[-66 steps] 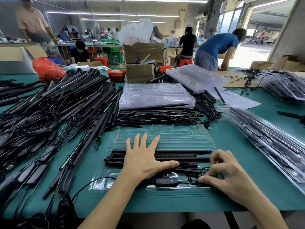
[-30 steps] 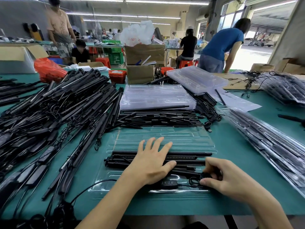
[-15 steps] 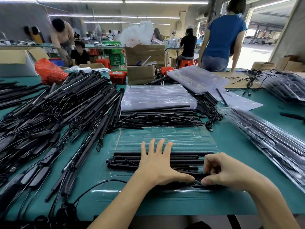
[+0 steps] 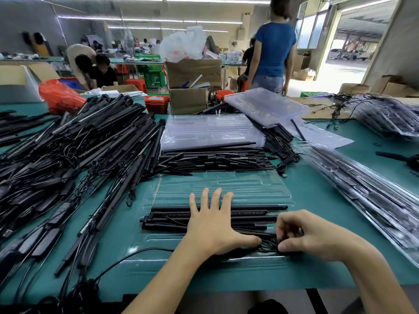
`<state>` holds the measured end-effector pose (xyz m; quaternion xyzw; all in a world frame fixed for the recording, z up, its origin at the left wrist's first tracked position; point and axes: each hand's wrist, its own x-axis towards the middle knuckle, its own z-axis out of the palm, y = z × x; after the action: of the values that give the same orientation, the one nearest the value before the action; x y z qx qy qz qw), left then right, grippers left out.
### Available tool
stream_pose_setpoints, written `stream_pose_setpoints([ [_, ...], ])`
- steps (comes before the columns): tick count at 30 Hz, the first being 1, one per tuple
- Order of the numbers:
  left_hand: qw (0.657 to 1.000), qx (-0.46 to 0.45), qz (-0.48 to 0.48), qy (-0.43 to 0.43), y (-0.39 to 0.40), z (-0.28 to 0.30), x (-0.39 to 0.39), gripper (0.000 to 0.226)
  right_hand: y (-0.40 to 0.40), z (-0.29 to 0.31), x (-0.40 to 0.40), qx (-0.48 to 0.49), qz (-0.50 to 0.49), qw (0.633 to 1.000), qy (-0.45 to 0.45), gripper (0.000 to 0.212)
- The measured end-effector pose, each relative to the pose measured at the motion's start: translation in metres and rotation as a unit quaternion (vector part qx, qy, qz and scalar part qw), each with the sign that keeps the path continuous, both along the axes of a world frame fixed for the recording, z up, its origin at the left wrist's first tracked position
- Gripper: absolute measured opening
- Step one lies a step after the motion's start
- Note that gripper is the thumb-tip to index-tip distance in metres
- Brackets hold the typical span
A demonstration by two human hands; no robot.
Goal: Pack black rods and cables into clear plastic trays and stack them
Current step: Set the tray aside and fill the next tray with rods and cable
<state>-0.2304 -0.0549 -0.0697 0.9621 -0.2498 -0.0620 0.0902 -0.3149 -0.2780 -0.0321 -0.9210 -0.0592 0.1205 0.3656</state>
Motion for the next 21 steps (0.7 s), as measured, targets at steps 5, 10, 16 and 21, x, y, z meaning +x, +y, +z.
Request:
stream_pose_setpoints([
  [5, 1.0, 0.002, -0.003, -0.001, 0.0007, 0.0005, -0.0004, 0.13, 0.0009, 0.0035, 0.001, 0.002, 0.008, 1.0, 0.001, 0.022],
  [10, 1.0, -0.01, -0.002, -0.005, 0.0016, -0.0026, -0.0014, 0.134, 0.0013, 0.0043, 0.0033, -0.016, 0.007, 1.0, 0.008, 0.018],
  [16, 1.0, 0.001, 0.001, -0.007, 0.0002, -0.0023, -0.0006, 0.143, -0.0012, -0.0007, 0.0013, -0.004, -0.005, 1.0, -0.011, 0.019],
  [21, 1.0, 0.006, 0.004, -0.008, -0.0007, -0.0022, 0.0002, 0.144, -0.0047, 0.0071, 0.0006, 0.162, -0.048, 0.983, -0.064, 0.017],
])
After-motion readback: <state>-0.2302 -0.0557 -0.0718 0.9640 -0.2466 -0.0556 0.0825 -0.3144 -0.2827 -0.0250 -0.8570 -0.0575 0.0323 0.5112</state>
